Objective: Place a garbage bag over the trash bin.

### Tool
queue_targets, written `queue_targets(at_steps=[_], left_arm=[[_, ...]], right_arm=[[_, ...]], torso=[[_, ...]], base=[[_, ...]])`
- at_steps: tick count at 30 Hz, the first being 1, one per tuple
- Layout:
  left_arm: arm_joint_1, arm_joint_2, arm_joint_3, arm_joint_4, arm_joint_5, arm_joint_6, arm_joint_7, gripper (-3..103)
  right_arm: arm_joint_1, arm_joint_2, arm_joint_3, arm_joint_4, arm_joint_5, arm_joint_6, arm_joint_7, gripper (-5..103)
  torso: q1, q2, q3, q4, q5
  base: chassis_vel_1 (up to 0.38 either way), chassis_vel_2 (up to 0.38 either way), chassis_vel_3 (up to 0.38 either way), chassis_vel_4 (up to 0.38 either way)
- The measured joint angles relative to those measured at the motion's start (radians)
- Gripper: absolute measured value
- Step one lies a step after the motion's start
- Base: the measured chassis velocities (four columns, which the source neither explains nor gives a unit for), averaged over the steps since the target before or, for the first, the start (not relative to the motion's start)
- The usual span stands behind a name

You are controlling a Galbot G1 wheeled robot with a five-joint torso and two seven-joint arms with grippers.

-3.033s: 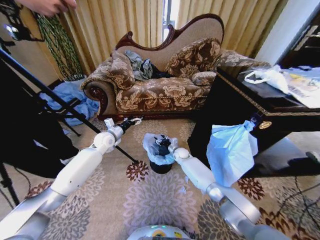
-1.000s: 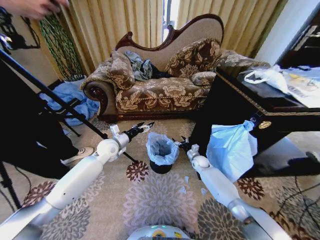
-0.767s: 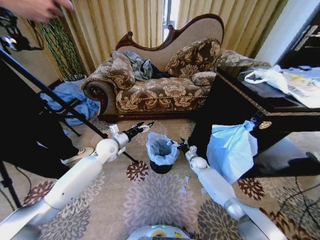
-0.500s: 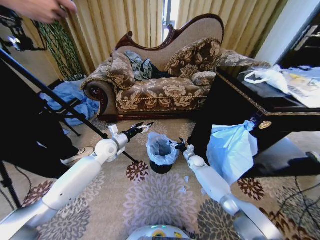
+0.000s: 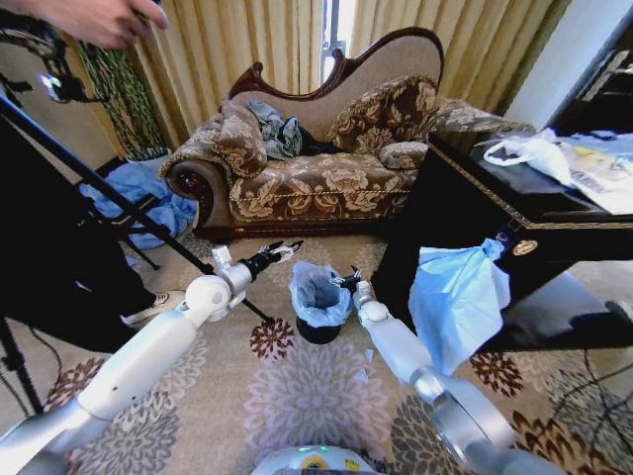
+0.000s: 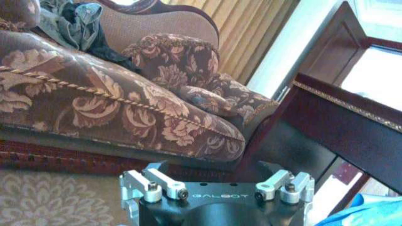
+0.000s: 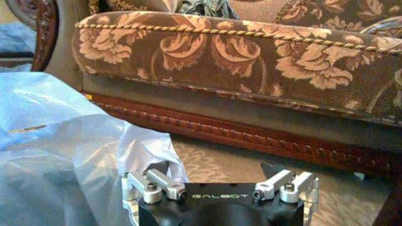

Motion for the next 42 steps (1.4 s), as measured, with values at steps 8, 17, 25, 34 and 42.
queue_targets(at_steps=[8, 17, 25, 34, 42], left_arm=[[0.033, 0.01, -0.032, -0.027, -0.012, 0.0, -0.005, 98], [0.065, 0.023, -0.056, -0.055, -0.019, 0.0, -0.011, 98], [0.083, 0.037, -0.067, -0.082, -0.025, -0.001, -0.017, 98], [0.079, 0.039, -0.071, -0.084, -0.031, -0.001, -0.021, 98], [0.096, 0.044, -0.072, -0.095, -0.032, -0.002, -0.026, 98]], right_arm=[[0.033, 0.004, 0.002, -0.052, -0.009, 0.0, -0.008, 95], [0.023, 0.015, 0.038, -0.123, -0.029, 0.03, -0.037, 99], [0.022, -0.002, 0.057, -0.109, -0.021, 0.02, -0.041, 99], [0.004, -0.035, 0.038, -0.065, -0.002, -0.001, -0.046, 99], [-0.009, -0.028, 0.058, -0.094, 0.0, 0.028, -0.067, 99]], torso=[[0.0, 0.0, 0.0, -0.0001, -0.0001], [0.0, 0.0, -0.001, 0.0, 0.0], [0.0, 0.0, 0.0, 0.0001, 0.0001], [0.0, 0.0, 0.0, -0.0001, 0.0001], [0.0, 0.0, 0.0, -0.0001, -0.0002]], base=[[0.0, 0.0, 0.0, 0.0], [0.0, 0.0, 0.0, 0.0], [0.0, 0.0, 0.0, 0.0], [0.0, 0.0, 0.0, 0.0], [0.0, 0.0, 0.0, 0.0]])
